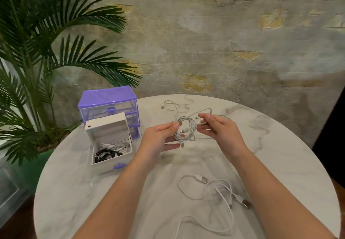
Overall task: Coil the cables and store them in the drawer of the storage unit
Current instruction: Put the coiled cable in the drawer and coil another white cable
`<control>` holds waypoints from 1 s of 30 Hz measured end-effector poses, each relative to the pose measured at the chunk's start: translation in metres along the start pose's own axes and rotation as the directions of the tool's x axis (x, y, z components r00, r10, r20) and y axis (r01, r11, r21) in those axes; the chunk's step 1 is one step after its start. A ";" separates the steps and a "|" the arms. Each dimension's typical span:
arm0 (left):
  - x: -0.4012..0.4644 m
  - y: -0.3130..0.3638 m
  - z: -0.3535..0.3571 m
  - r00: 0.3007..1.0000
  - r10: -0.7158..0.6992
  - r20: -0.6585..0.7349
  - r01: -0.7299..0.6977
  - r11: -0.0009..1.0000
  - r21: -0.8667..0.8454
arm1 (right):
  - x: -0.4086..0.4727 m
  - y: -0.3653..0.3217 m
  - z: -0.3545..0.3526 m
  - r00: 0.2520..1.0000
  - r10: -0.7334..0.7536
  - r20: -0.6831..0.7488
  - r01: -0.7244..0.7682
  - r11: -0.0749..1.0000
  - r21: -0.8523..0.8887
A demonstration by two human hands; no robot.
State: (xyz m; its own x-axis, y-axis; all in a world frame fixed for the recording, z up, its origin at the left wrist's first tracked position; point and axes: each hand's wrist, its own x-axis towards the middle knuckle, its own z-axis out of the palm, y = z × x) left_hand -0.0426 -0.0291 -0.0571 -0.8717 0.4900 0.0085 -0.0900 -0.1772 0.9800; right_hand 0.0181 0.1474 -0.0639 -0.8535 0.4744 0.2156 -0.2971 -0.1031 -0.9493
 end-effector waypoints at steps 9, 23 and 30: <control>0.002 -0.004 0.003 1.000 -0.008 0.008 0.008 1.000 -0.002 | -0.002 0.003 0.007 0.963 0.195 0.186 -0.209 0.976 0.061; 0.006 -0.011 0.011 0.985 0.128 -0.114 -0.120 0.990 0.077 | -0.007 -0.005 0.017 0.869 0.222 0.443 -0.229 0.973 -0.038; 0.004 -0.008 0.010 0.965 0.166 -0.202 -0.169 0.986 0.003 | -0.009 -0.001 0.021 0.934 0.217 0.282 -0.177 0.971 -0.162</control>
State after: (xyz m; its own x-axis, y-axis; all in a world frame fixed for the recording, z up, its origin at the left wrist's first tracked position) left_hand -0.0405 -0.0175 -0.0627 -0.9536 0.2714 0.1305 0.0595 -0.2550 0.9651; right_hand 0.0173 0.1251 -0.0603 -0.9829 0.1744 0.0596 -0.0679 -0.0420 -0.9968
